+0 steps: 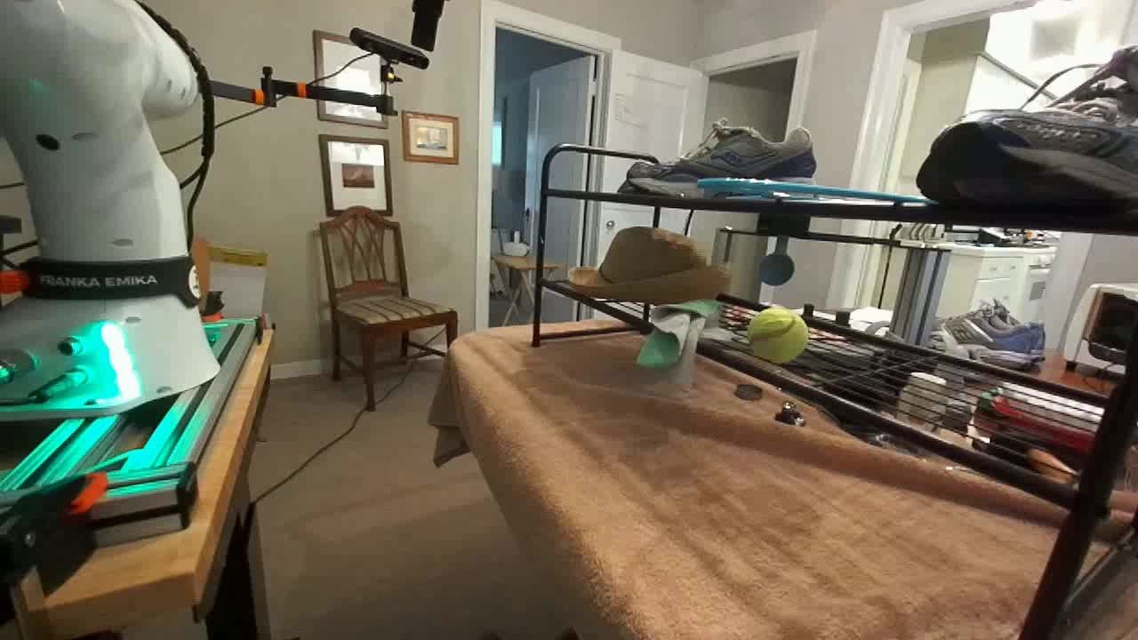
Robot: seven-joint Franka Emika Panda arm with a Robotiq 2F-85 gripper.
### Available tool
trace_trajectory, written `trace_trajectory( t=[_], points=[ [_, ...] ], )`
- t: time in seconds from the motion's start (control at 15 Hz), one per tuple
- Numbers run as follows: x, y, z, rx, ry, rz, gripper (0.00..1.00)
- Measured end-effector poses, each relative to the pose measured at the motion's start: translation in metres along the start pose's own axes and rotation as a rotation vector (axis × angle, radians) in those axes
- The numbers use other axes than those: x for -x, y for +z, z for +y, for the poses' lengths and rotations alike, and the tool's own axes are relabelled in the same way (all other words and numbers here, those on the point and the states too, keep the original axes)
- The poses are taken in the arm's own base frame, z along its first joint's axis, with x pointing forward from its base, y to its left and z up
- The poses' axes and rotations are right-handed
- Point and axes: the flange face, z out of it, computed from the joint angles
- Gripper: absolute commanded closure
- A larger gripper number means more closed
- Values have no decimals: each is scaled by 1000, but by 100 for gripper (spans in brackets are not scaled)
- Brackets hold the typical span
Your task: Hang the clothing hanger on the rack
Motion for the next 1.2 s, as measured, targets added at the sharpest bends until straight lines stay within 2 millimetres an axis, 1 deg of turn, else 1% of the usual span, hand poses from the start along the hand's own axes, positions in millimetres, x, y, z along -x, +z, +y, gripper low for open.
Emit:
trace_trajectory(
  t=[0.47,0.6,0.73,0.93,1.07,1.2],
  points=[
    [-1,0,0,4,-5,5,0],
    [-11,-2,9,76,-13,53,0],
    [-27,2,19,143,-16,99,0],
    [-65,18,26,258,-17,173,0],
    [-91,35,28,331,6,214,0],
    [-113,55,29,377,34,237,0]
  ],
)
